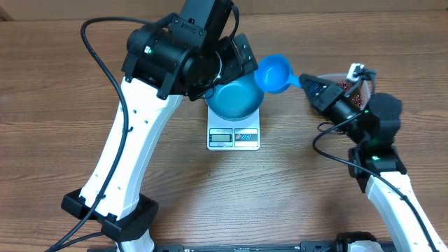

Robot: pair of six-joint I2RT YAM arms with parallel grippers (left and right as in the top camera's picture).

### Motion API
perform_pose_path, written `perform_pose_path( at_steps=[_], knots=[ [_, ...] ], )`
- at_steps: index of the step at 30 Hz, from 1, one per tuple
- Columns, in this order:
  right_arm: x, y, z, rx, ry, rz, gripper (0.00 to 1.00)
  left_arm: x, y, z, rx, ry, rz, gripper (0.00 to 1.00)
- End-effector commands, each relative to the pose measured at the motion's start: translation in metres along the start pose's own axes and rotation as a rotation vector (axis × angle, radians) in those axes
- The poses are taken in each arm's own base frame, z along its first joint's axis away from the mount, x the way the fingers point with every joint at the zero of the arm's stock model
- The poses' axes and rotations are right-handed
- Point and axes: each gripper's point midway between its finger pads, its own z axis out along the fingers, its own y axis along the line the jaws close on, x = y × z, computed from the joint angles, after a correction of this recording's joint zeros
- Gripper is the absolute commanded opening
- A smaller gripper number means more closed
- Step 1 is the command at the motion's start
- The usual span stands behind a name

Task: Scoop item into bowl and weigh 150g on scale
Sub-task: 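Release the scoop from the left gripper, keeping it in the right, then carry the scoop with the right gripper into the bean tub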

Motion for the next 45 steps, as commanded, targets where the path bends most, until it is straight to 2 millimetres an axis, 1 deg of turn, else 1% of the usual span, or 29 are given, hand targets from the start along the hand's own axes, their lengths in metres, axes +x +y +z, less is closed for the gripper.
perform_pose_path(
  at_steps=[1, 3, 6, 11, 16, 18, 22, 24, 27, 29, 33, 35, 37, 42, 44, 45],
  knots=[
    [-0.006, 0.019, -0.009, -0.095, 0.037, -0.144, 0.04, 0.003, 0.007, -0.003, -0.026, 0.008, 0.287, 0.99],
    [-0.004, 0.02, -0.013, -0.125, 0.061, -0.253, 0.04, 0.008, 0.013, -0.003, -0.048, 0.037, 0.386, 0.99],
    [-0.005, 0.014, -0.018, -0.122, 0.076, -0.335, 0.04, 0.015, 0.021, -0.004, -0.069, 0.074, 0.51, 1.0],
    [-0.008, 0.0, -0.021, -0.08, 0.074, -0.424, 0.04, 0.016, 0.023, -0.004, -0.074, 0.085, 0.547, 1.0],
    [-0.007, -0.003, -0.022, -0.071, 0.077, -0.421, 0.04, 0.016, 0.022, -0.004, -0.07, 0.08, 0.547, 1.0],
    [-0.008, -0.006, -0.022, -0.053, 0.073, -0.412, 0.04, 0.012, 0.016, -0.004, -0.05, 0.062, 0.549, 0.99],
    [-0.021, -0.027, -0.022, 0.071, 0.007, -0.36, 0.04, 0.009, 0.014, -0.003, -0.046, 0.046, 0.553, 1.0],
    [-0.028, -0.032, -0.026, 0.116, -0.024, -0.344, 0.04, 0.007, 0.016, -0.003, -0.064, 0.037, 0.554, 1.0],
    [-0.038, -0.029, -0.037, 0.181, -0.079, -0.342, 0.04, 0.003, 0.022, -0.004, -0.104, 0.02, 0.559, 0.99],
    [-0.044, -0.028, -0.049, 0.252, -0.115, -0.353, 0.04, 0.003, 0.023, -0.004, -0.108, 0.021, 0.562, 1.0],
    [-0.049, -0.039, -0.079, 0.438, -0.176, -0.346, 0.04, 0.002, 0.022, -0.003, -0.107, 0.018, 0.563, 0.99],
    [-0.048, -0.041, -0.09, 0.488, -0.186, -0.364, 0.04, 0.003, 0.021, 0.0, -0.105, 0.02, 0.58, 1.0],
    [-0.046, -0.041, -0.095, 0.507, -0.184, -0.379, 0.04, 0.005, 0.02, 0.005, -0.108, 0.03, 0.598, 1.0],
    [-0.045, -0.04, -0.097, 0.507, -0.179, -0.4, 0.04, 0.022, 0.019, 0.029, -0.124, 0.085, 0.663, 1.0],
    [-0.045, -0.041, -0.096, 0.509, -0.177, -0.398, 0.04, 0.03, 0.019, 0.04, -0.135, 0.108, 0.684, 0.96],
    [-0.045, -0.041, -0.096, 0.509, -0.176, -0.397, 0.04, 0.035, 0.018, 0.046, -0.138, 0.118, 0.697, 0.92]
  ],
)
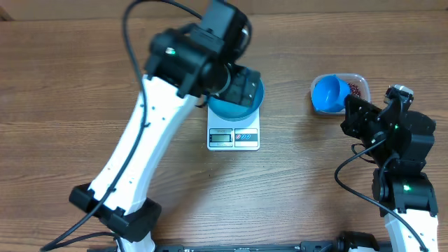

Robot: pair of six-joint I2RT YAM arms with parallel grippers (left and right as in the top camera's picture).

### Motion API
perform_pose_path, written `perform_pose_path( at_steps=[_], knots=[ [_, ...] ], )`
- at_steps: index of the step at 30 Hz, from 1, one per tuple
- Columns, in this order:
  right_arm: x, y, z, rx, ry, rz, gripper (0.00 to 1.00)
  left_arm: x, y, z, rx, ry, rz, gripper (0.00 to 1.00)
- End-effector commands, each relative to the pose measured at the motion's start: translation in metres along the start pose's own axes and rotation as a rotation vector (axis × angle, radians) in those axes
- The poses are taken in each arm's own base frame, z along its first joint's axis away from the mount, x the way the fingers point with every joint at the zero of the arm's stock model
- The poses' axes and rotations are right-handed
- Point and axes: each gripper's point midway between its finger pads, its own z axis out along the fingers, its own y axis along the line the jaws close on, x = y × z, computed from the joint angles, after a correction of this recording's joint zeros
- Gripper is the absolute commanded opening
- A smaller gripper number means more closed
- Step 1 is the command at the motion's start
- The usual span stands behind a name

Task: Scoop item into bowl and weigh 150g on scale
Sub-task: 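Carry the scoop with the right gripper into the bean tub, then move the left gripper down to the scale's buttons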

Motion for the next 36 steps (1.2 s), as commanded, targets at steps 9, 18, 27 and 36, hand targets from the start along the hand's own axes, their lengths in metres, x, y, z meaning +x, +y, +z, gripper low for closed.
perform_pose_path(
  at_steps=[9, 18, 27, 36],
  knots=[
    [-0.015, 0.002, -0.005, 0.014, -0.044, -0.027, 0.04, 0.027, -0.037, 0.045, -0.031, 0.07, 0.196, 0.04],
    [-0.015, 0.002, -0.005, 0.015, -0.042, -0.026, 0.04, 0.034, -0.038, 0.027, -0.156, 0.015, 0.216, 0.05],
    [-0.014, 0.002, -0.005, 0.014, -0.039, -0.026, 0.04, 0.046, -0.034, -0.018, -0.11, -0.074, 0.254, 0.05],
    [-0.013, 0.002, -0.005, 0.015, -0.035, -0.024, 0.04, 0.084, -0.021, 0.012, -0.04, -0.195, 0.273, 0.05]
  ],
)
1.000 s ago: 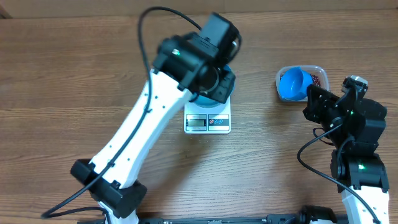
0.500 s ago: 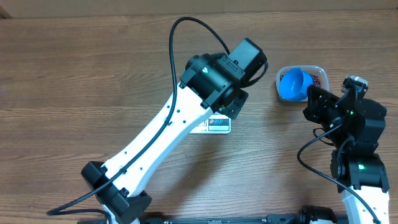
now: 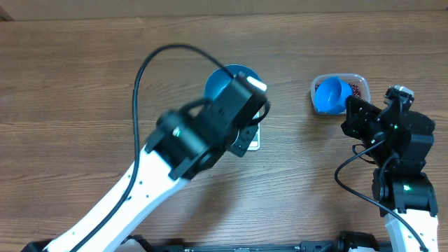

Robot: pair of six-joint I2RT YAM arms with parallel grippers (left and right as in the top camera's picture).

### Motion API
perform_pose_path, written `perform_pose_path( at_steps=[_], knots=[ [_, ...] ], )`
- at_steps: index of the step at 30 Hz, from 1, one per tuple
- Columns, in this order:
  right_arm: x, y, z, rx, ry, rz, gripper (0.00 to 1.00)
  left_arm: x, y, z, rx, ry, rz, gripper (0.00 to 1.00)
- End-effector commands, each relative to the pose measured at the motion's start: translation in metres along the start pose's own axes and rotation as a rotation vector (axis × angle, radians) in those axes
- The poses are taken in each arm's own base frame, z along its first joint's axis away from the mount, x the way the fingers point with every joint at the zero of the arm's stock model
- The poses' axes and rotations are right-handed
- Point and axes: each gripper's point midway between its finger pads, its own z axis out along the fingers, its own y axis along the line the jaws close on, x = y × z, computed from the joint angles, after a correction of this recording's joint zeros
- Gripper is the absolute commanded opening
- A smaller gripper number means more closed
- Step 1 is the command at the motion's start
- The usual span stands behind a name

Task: Scoop item into bowl and weigh 150g on scale
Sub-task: 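Move the left gripper down to the scale's buttons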

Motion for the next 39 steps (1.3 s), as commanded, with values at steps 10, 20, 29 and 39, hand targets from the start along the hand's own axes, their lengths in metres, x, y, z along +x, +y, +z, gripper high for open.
perform_pose_path(
  at_steps=[10, 20, 29, 39],
  knots=[
    [-0.009, -0.001, 0.006, 0.01, -0.007, -0.001, 0.04, 0.067, 0.004, 0.049, 0.075, -0.149, 0.032, 0.04],
    [0.0, -0.01, 0.024, 0.026, 0.043, 0.013, 0.04, 0.092, -0.001, 0.113, 0.049, -0.063, 0.311, 0.04],
    [0.003, -0.012, 0.028, 0.032, 0.055, 0.017, 0.04, 0.076, -0.01, 0.157, 0.042, -0.109, 0.425, 0.04],
    [0.002, -0.012, 0.028, 0.031, 0.052, 0.016, 0.04, 0.073, 0.006, 0.177, -0.016, -0.103, 0.398, 0.04]
  ],
)
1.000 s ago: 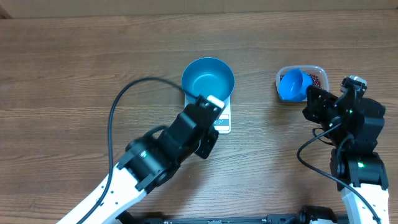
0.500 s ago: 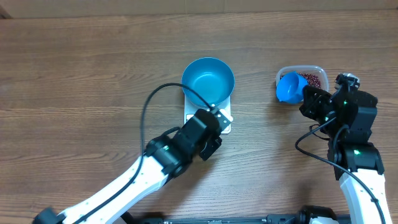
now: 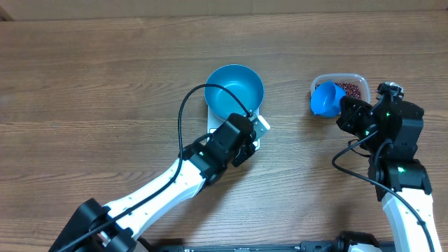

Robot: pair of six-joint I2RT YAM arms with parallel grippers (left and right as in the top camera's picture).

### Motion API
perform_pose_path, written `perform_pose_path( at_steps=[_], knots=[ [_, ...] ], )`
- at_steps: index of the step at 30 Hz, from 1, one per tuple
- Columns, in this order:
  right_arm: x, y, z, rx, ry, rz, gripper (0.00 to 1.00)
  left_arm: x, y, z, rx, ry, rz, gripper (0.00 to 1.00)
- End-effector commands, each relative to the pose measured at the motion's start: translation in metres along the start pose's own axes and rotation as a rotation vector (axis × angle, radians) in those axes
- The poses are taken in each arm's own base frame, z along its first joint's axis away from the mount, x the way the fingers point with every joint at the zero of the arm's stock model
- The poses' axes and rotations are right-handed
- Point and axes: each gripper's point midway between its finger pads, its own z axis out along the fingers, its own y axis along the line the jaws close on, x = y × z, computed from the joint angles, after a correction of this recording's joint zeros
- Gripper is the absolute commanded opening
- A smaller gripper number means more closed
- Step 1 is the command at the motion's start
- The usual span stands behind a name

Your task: Scoop item into bowl and weigh 150g on scale

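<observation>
The blue bowl [image 3: 234, 89] stands on the white scale [image 3: 211, 120] at the table's middle; its inside looks bare blue. My left gripper [image 3: 253, 130] hangs low over the scale's front and hides the display; its fingers are too hidden to read. At the right, the blue scoop [image 3: 323, 99] lies tilted on its side over the left end of the clear tub [image 3: 357, 78] of red beans [image 3: 351, 89]. My right gripper [image 3: 344, 108] is shut on the scoop's handle.
The wooden table [image 3: 84, 84] runs wide to the left and front of the scale. My left arm [image 3: 161, 185] stretches across the front middle with its black cable looping up beside the bowl. The tub sits close to the right arm's base.
My left arm has drawn back and dropped lower, its gripper now at the scale's front right. The scoop has tipped from mouth-up to lying on its side at the tub's left end.
First the left gripper was at the bowl on the scale while the right held the scoop by the bowl's right rim. Then the scoop was back in the bean tub. The left arm then left the bowl and now sits low in front of it.
</observation>
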Motion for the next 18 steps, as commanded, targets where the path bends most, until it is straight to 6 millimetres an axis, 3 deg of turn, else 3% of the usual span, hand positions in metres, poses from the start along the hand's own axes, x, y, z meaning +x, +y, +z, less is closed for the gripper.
perform_pose_path(
  at_steps=[1, 11, 18],
  knots=[
    [-0.016, 0.007, -0.004, -0.015, -0.041, -0.012, 0.04, 0.006, 0.003, 0.004, -0.018, 0.017, 0.02, 0.04],
    [-0.016, 0.007, -0.004, -0.015, -0.041, -0.013, 0.04, 0.005, 0.005, 0.005, -0.024, 0.01, 0.019, 0.04],
    [-0.016, 0.007, -0.004, -0.014, -0.04, -0.012, 0.04, 0.013, -0.002, 0.02, -0.002, 0.036, 0.04, 0.04]
  ],
)
